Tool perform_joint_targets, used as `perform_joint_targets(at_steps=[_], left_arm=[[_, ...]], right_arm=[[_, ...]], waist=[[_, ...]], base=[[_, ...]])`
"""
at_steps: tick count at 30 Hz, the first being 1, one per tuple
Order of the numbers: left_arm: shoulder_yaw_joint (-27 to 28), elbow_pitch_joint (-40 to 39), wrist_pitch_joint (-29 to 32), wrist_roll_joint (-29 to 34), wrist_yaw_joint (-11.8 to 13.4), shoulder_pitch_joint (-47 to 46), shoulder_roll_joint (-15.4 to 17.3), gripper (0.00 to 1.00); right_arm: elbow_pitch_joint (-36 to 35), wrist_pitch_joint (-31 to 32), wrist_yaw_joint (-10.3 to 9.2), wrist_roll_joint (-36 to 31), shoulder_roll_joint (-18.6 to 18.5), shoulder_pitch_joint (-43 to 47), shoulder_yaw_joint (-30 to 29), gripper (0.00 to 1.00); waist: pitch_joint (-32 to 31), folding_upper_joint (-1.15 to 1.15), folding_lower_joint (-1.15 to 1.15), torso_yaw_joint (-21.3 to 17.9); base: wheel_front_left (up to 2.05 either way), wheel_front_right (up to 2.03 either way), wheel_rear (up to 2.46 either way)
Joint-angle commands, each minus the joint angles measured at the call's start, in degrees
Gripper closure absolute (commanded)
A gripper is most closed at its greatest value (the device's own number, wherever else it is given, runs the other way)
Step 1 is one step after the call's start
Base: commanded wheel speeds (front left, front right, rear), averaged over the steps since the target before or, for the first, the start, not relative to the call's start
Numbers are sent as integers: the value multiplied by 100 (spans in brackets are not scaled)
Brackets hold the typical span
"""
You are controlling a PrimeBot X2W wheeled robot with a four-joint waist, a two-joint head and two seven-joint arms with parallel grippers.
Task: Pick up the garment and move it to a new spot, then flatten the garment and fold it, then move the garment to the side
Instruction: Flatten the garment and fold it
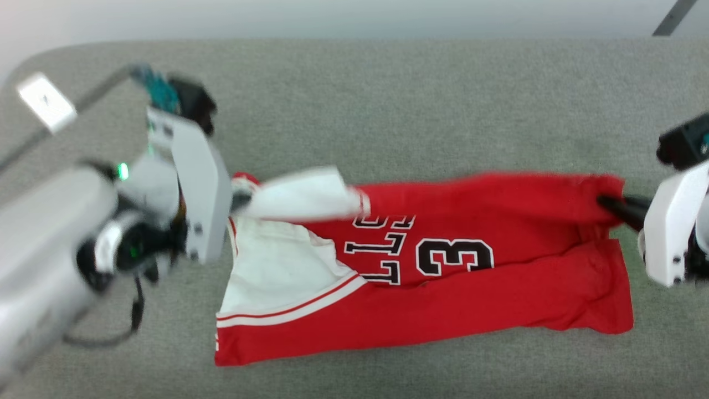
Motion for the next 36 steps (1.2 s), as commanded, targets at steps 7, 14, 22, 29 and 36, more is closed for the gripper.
perform_joint_targets(at_steps=[7, 14, 22, 29, 36], left_arm=[[-189, -744, -250, -295, 416, 1008, 334, 100], [-305, -315, -454, -415, 233, 1401, 110, 63], [-399, 122, -631, -417, -23, 1649, -43, 0], [-389, 234, -961, -446, -92, 1976, -43, 0], [-274, 108, -1823, -176, -75, 2302, 123, 0]], right_arm=[[-329, 348, -4, 277, -97, 880, -193, 100], [-356, 500, -4, 123, 138, 1158, -326, 95], [-356, 609, -4, -102, 372, 1335, -458, 11], [-410, 675, -4, -159, 604, 1635, -657, 0], [-588, 593, -4, -289, 753, 2016, -1036, 0]], waist=[[-286, 0, 0, 75], [-491, 0, 0, 5], [-927, 0, 0, -66], [-1388, 0, 0, -95], [-1674, 0, 0, -106]], base=[[0, 0, 0], [0, 0, 0], [0, 0, 0], [0, 0, 0], [0, 0, 0]])
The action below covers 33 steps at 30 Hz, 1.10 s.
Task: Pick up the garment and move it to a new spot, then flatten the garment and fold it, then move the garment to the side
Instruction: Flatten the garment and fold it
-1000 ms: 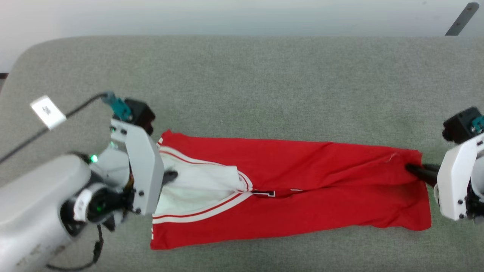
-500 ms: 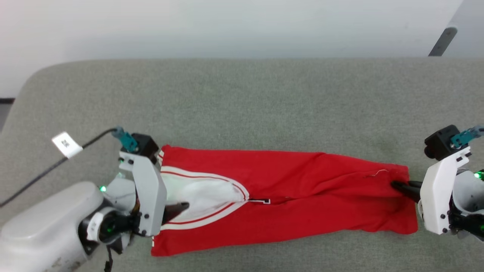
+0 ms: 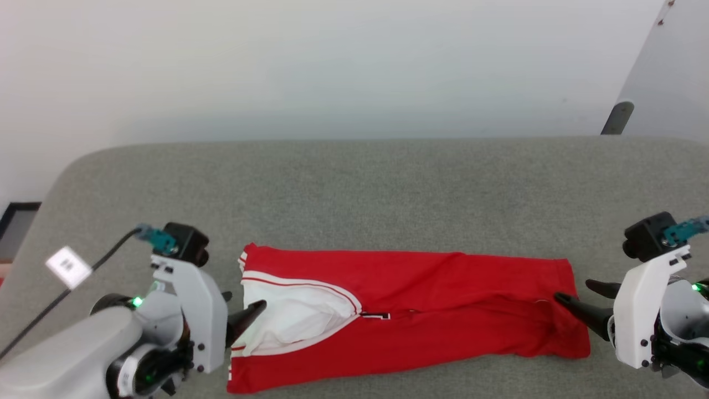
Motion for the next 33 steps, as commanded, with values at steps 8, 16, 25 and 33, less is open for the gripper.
perform_joint_targets(at_steps=[8, 16, 25, 33], left_arm=[[357, -213, -1716, 306, 83, 706, 191, 0], [705, -109, -3284, 534, 161, 1361, 165, 0], [2232, -61, -3511, 1550, 311, 2390, -368, 0], [3702, -82, -3517, 2692, -48, 3433, -1076, 0]], right_arm=[[59, -400, -4, -486, 416, 598, -889, 0], [347, -301, -4, -863, 748, 870, -1502, 0], [792, 61, -4, -1170, 877, 670, -1901, 0], [1304, 410, -4, -1388, 961, 432, -2075, 0]], waist=[[-272, 0, 0, 28], [-310, 0, 0, 157], [-224, 0, 0, 428], [-106, 0, 0, 727]], base=[[0, 0, 0], [0, 0, 0], [0, 0, 0], [0, 0, 0]])
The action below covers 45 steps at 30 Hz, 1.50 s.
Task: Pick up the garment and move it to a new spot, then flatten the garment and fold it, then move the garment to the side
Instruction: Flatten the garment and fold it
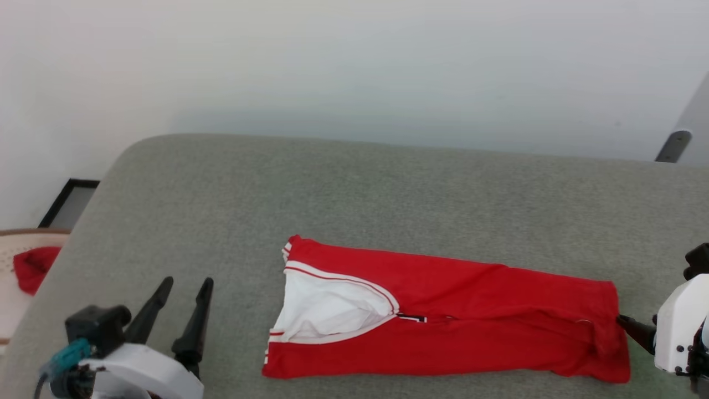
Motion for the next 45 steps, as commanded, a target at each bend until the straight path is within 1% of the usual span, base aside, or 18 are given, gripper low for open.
perform_joint_targets(at_steps=[1, 7, 12, 17, 18, 19, 20, 21, 27, 30, 34, 45], left_arm=[[204, -4, -4, 203, -95, 152, -118, 0], [1122, -39, -5, 830, -362, 574, -693, 0], [1637, 13, -5, 1191, -659, 732, -1128, 0], [1982, 134, -5, 1462, -935, 750, -1478, 0], [2051, 151, -5, 1515, -985, 738, -1544, 0], [2111, 172, -6, 1542, -1035, 733, -1617, 0], [2162, 200, -6, 1609, -1082, 728, -1666, 0], [2212, 226, -6, 1656, -1129, 722, -1703, 0], [2475, 345, -6, 1852, -1344, 695, -1981, 0], [2566, 399, -6, 1943, -1397, 696, -2053, 0], [2696, 438, -6, 2027, -1471, 746, -2147, 0], [2937, 455, -6, 2173, -1578, 936, -2206, 0]], right_arm=[[111, 58, -4, -69, 0, -79, -42, 0], [511, 209, -4, -220, 22, -246, -181, 0], [897, 221, -4, -248, 71, -399, -201, 0], [1208, 321, -4, -163, 162, -528, -53, 0], [1242, 350, -3, -142, 161, -546, 29, 20], [1277, 368, -3, -124, 168, -548, 98, 61], [1281, 383, -1, -91, 175, -541, 197, 96], [1288, 408, 0, -28, 163, -551, 282, 100], [1383, 274, -1, 223, 15, -637, 540, 100], [1398, 210, -2, 311, -87, -695, 661, 100], [1414, 78, -7, 413, -311, -730, 761, 100], [1678, -318, -6, 509, -865, -831, 802, 100]], waist=[[90, 0, 0, 140], [309, 0, 0, 354], [492, 0, 0, 517], [625, 0, 0, 635], [644, 0, 0, 647], [659, 0, 0, 659], [671, 0, 0, 669], [683, 0, 0, 675], [727, 0, 0, 674], [725, 0, 0, 650], [696, 0, 0, 579], [505, 0, 0, 290]], base=[[0, 0, 0], [0, 0, 0], [0, 0, 0], [0, 0, 0], [0, 0, 0], [0, 0, 0], [0, 0, 0], [0, 0, 0], [0, 0, 0], [0, 0, 0], [0, 0, 0], [0, 0, 0]])
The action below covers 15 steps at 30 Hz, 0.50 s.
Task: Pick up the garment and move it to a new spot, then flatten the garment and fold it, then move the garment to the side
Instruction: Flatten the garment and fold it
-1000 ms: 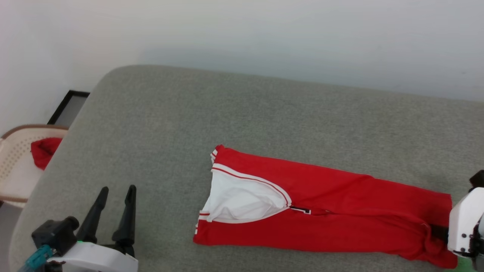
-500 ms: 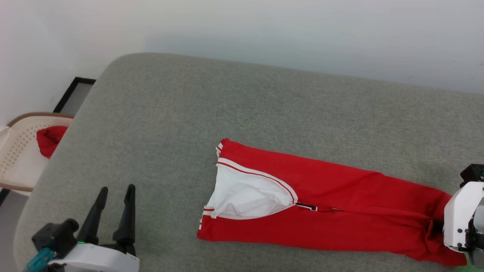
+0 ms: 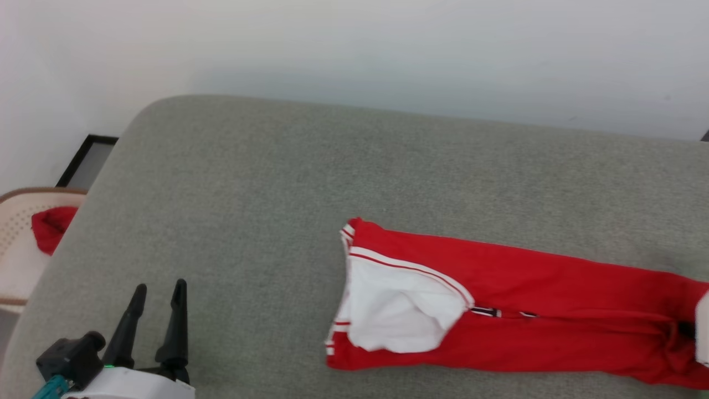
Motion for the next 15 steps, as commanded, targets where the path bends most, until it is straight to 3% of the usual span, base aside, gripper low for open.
perform_joint_targets(at_steps=[1, 8, 15], left_arm=[[34, 10, -6, 36, -43, 87, 2, 0], [108, 51, -6, 54, -58, 204, -2, 0], [171, 99, -6, -18, -75, 386, -5, 0]], right_arm=[[101, -70, -8, 6, -138, -65, -38, 100], [244, -96, -8, 20, -287, -194, 74, 100], [-305, 10, -7, 236, -230, -251, 480, 100]], waist=[[-76, 0, 0, -105], [-217, 0, 0, -291], [-445, 0, 0, -507]], base=[[0, 0, 0], [0, 0, 0], [0, 0, 0]])
